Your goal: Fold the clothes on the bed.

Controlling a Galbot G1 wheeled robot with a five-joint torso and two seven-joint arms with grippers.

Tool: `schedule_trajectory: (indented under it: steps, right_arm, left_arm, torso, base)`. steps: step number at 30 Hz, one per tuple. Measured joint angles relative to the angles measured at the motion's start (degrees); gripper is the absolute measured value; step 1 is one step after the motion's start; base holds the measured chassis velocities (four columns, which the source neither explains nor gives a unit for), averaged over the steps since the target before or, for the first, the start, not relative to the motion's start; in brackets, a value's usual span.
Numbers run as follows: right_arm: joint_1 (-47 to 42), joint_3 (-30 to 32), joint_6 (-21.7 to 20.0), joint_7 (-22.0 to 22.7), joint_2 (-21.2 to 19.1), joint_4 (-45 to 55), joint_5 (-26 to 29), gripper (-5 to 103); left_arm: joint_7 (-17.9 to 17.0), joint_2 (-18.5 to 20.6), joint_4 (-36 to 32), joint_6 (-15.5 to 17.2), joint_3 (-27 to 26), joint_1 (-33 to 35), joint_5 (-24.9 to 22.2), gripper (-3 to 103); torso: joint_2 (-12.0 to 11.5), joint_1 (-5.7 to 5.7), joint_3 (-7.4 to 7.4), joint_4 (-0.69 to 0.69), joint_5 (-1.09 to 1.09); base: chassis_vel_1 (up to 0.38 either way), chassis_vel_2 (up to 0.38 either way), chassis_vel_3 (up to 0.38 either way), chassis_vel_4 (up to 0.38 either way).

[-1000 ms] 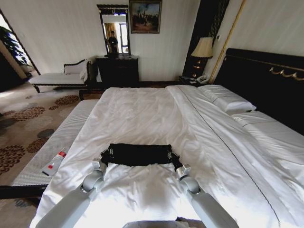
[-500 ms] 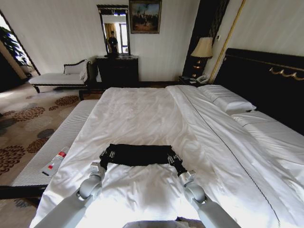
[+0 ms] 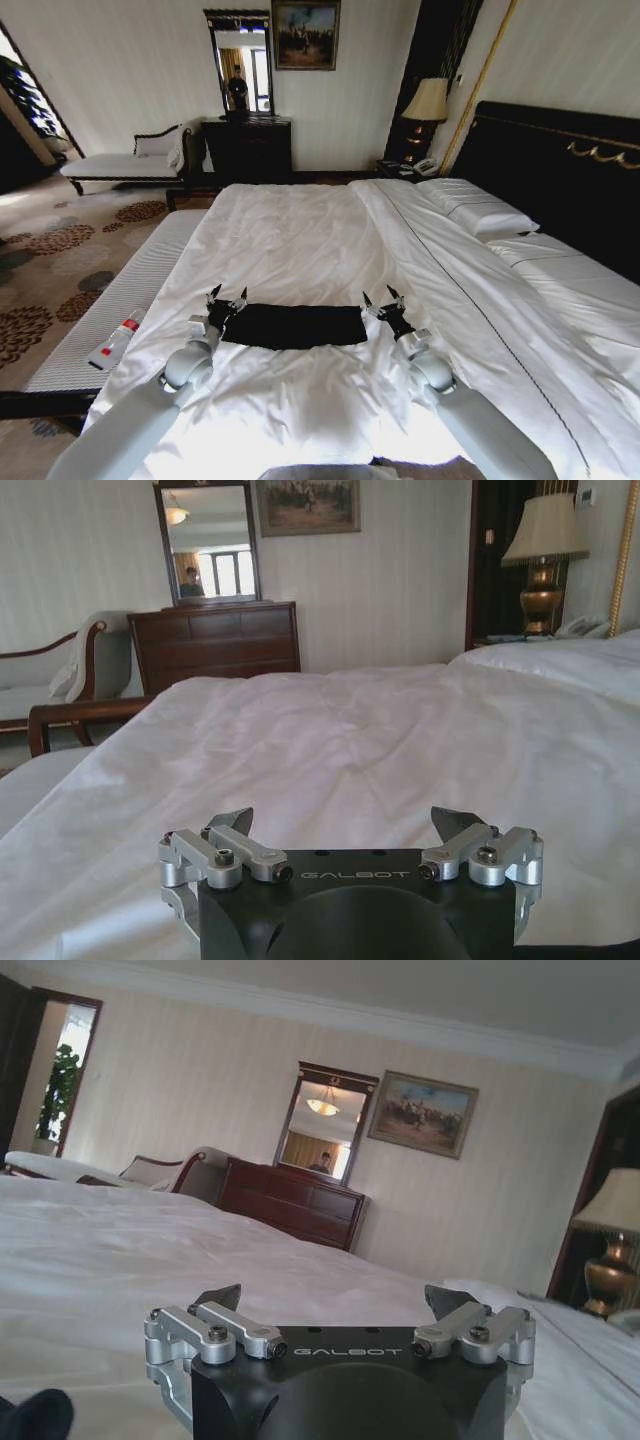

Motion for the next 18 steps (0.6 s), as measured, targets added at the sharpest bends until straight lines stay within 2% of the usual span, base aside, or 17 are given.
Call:
schedule_trajectory:
  steps: [2, 7, 10, 16, 18]
  right_arm:
    - [4.4, -2.3, 2.0, -1.4, 0.8, -5.1, -3.8, 100]
    - [9.7, -4.7, 5.0, -3.5, 2.0, -11.8, -8.1, 100]
    - [12.7, -6.4, 9.2, -6.2, 3.2, -18.2, -13.3, 100]
    - [12.6, -6.6, 14.1, -8.6, 4.1, -22.2, -18.8, 100]
    - [12.1, -6.5, 14.6, -8.9, 4.0, -22.1, -19.2, 100]
  left_arm:
    - [-0.2, 0.5, 2.3, 0.7, 2.5, -3.8, -2.1, 100]
    - [-0.7, 0.9, 1.7, 1.8, 3.0, -5.4, -6.7, 100]
    - [-1.0, 2.5, -1.7, 2.9, 0.7, -3.2, -9.9, 100]
    - [-0.6, 5.1, -5.1, 3.3, -4.1, 2.9, -10.4, 100]
    - [-0.6, 5.1, -5.5, 3.3, -4.8, 3.6, -10.4, 100]
  torso:
    - [0.0, 0.00, 0.00, -0.02, 0.01]
    - [0.0, 0.02, 0.00, 0.01, -0.01]
    - [0.0, 0.01, -0.01, -0.01, 0.02]
    - [0.0, -0.03, -0.02, 0.03, 0.00]
    - [0.0, -0.03, -0.02, 0.02, 0.00]
  base:
    - [0.000, 0.000, 0.000, 0.000]
    - [0.000, 0.000, 0.000, 0.000]
    - [0.000, 0.000, 0.000, 0.000]
    - [0.000, 0.000, 0.000, 0.000]
    - [0.000, 0.000, 0.000, 0.000]
